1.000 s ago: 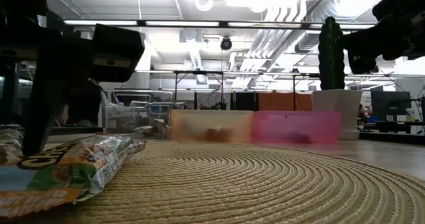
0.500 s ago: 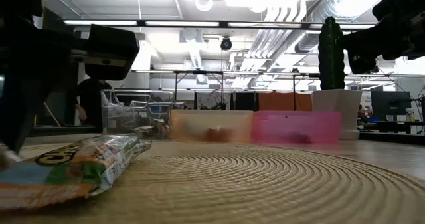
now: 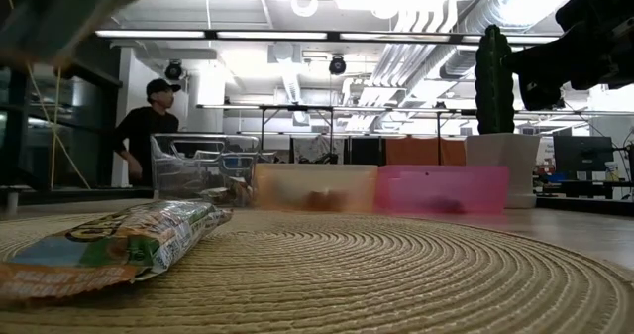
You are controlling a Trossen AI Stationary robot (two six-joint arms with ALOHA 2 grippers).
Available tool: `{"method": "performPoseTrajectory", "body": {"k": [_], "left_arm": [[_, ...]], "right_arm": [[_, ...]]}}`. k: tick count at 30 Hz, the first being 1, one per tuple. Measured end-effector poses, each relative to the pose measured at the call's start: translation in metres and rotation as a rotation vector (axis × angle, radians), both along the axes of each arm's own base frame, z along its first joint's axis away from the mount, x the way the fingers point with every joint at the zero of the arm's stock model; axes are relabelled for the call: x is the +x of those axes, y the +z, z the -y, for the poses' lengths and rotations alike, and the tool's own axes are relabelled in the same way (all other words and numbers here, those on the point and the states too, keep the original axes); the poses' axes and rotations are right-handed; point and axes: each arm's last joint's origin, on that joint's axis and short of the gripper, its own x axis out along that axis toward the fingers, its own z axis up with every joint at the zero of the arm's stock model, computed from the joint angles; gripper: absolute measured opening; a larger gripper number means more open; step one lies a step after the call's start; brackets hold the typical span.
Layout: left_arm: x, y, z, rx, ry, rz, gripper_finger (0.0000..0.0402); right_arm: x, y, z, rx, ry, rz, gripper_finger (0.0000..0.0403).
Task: Pick and place Granola Bars by type
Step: Put the yellow granola bar into the transparent bin
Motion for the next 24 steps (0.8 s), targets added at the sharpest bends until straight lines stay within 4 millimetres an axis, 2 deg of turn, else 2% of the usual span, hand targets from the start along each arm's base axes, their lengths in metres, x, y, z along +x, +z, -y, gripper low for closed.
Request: {"method": "performPoseTrajectory", "body": {"k": [7,13,20,24], "left_arm": [[0.014,0.064,-0.036,-0.165,0.319,0.201,0.0074],[0.018,0.114,-0.069,-0.3,0.554,0.38,0.0074],[0.01,0.16,-0.112,-0.302,0.791,0.589,0.0074],[0.002,0.177,-0.131,-0.325,0.864,0.652,0.0074]], "right_arm": [[0.0,0.0,0.0,0.0,0.0,0.0,0.0],[0.0,0.0,0.0,0.0,0.0,0.0,0.0],[0.0,0.0,0.0,0.0,0.0,0.0,0.0],[0.0,0.0,0.0,0.0,0.0,0.0,0.0]]}}
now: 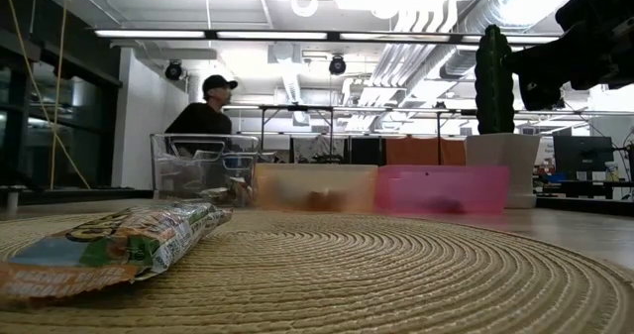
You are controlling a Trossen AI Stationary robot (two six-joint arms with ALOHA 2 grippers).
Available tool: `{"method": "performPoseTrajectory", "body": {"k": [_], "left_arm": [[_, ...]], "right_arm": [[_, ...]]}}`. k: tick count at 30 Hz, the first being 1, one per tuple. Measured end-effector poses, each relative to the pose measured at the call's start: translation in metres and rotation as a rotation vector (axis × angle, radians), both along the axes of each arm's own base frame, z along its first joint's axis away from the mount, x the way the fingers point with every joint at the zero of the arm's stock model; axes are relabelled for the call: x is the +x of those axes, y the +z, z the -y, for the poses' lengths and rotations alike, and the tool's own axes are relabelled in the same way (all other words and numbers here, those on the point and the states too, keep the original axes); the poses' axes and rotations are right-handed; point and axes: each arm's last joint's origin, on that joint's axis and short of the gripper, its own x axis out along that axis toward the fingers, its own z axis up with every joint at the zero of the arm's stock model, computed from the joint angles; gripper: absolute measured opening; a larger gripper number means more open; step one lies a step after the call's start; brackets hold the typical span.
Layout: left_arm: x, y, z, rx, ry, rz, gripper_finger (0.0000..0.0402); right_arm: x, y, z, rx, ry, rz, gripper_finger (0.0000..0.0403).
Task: Pick and place Granola Bars by type
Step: Put the yellow granola bar into the transparent bin
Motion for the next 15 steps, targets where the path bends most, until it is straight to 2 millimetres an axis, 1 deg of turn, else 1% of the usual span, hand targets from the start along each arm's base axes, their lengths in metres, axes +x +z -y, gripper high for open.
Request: {"method": "performPoseTrajectory", "body": {"k": [6,10,15], "left_arm": [[-0.013,0.019,-0.017,-0.024,0.043,0.101,0.0074],[-0.026,0.029,-0.022,-0.009,0.049,0.135,0.0074],[-0.046,0.041,-0.028,0.03,0.121,0.182,0.0074]], "right_arm": [[0.0,0.0,0.0,0.0,0.0,0.0,0.0],[0.0,0.0,0.0,0.0,0.0,0.0,0.0],[0.0,0.0,0.0,0.0,0.0,-0.001,0.0]]}}
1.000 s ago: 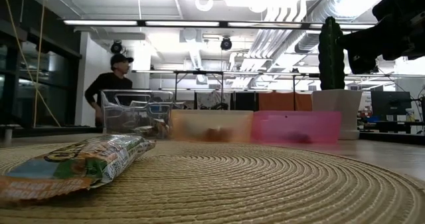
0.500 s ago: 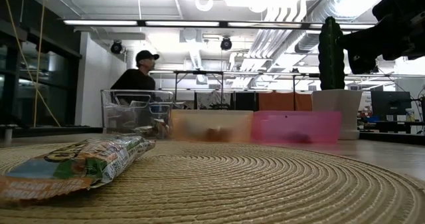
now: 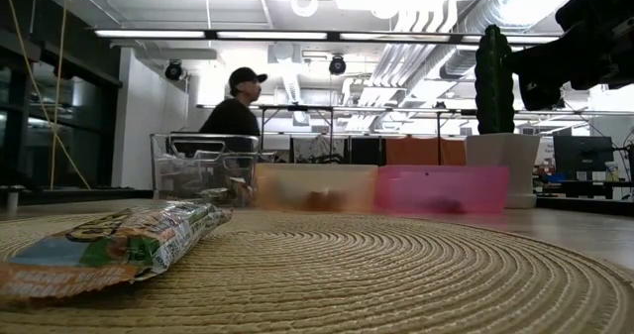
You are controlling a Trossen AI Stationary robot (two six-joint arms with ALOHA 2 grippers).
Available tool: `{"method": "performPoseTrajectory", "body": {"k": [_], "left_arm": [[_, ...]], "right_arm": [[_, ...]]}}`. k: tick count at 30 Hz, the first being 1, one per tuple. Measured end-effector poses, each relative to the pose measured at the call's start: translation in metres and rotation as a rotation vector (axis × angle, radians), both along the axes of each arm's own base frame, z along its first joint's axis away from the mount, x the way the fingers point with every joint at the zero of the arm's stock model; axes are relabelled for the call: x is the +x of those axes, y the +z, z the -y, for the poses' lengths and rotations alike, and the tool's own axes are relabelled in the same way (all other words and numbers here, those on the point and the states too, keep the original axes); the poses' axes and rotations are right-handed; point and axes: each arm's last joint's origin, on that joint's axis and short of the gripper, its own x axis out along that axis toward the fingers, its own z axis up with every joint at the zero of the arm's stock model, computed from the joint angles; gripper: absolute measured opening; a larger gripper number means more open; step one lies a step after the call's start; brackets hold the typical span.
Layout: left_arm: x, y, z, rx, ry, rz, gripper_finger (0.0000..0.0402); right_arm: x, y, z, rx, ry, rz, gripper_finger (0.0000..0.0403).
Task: Pick and place Granola Bars by type
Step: Put the yellow granola bar into the transparent bin
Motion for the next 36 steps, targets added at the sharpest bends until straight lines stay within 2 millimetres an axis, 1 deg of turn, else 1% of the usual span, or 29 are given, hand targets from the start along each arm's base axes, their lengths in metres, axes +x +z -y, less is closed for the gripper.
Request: {"method": "performPoseTrajectory", "body": {"k": [4,8,10,12,17,22,25,28,32,36], "left_arm": [[-0.02,0.009,-0.007,0.02,0.134,0.038,0.0074],[-0.039,0.015,-0.016,0.021,0.341,0.07,0.0074],[-0.048,0.018,-0.024,0.025,0.429,0.089,0.0074],[-0.053,0.021,-0.033,0.023,0.48,0.104,0.0074],[-0.061,0.024,-0.068,0.013,0.637,0.136,0.0074],[-0.063,0.019,-0.112,-0.079,0.691,0.148,0.0074],[-0.06,0.007,-0.138,-0.176,0.708,0.11,0.0074],[-0.054,-0.01,-0.163,-0.266,0.728,0.027,0.0074],[-0.042,-0.038,-0.191,-0.371,0.763,-0.132,0.0074],[-0.028,-0.069,-0.213,-0.497,0.813,-0.273,0.0074]], "right_arm": [[0.0,0.0,0.0,0.0,0.0,0.001,0.0],[0.0,0.0,0.0,0.0,0.0,0.0,0.0],[0.0,0.0,0.0,0.0,0.0,0.0,0.0],[0.0,0.0,0.0,0.0,0.0,0.0,0.0],[0.0,0.0,0.0,0.0,0.0,0.0,0.0],[0.0,0.0,0.0,0.0,0.0,0.0,0.0],[0.0,0.0,0.0,0.0,0.0,0.0,0.0],[0.0,0.0,0.0,0.0,0.0,0.0,0.0],[0.0,0.0,0.0,0.0,0.0,0.0,0.0],[0.0,0.0,0.0,0.0,0.0,0.0,0.0]]}}
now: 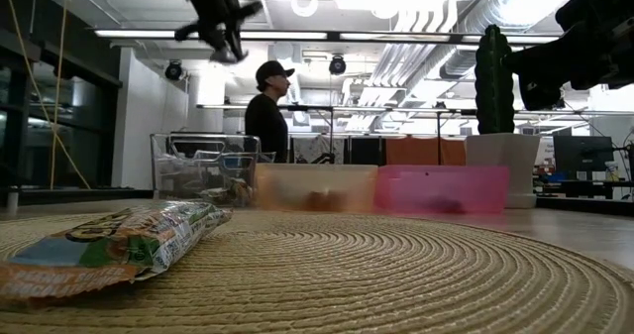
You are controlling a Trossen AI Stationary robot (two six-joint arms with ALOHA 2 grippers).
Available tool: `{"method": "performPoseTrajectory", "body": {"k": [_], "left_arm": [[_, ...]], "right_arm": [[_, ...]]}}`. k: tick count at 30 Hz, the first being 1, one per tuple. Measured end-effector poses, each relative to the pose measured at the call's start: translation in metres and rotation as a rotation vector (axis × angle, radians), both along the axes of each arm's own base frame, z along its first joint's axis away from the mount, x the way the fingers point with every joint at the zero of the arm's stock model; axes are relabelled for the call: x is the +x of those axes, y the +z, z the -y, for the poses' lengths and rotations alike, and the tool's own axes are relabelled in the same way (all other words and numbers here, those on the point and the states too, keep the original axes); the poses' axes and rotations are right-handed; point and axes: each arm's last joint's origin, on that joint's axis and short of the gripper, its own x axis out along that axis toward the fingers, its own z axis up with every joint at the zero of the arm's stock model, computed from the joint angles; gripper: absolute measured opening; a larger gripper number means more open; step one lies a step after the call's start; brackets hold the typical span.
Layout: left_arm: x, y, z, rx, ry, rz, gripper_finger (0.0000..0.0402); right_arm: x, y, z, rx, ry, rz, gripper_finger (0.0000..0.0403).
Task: Pick and place Granola Bars by type
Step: Put the yellow granola bar into the transparent bin
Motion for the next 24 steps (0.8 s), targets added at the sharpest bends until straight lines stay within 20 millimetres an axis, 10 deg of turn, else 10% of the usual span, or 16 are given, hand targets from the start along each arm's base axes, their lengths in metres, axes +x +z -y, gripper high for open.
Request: {"method": "performPoseTrajectory", "body": {"k": [12,24], "left_arm": [[0.037,-0.07,-0.03,-0.274,0.12,-0.155,0.0074],[0.032,-0.128,-0.02,-0.395,0.199,-0.228,0.0074]], "right_arm": [[0.0,0.0,0.0,0.0,0.0,0.0,0.0],[0.0,0.0,0.0,0.0,0.0,0.0,0.0]]}}
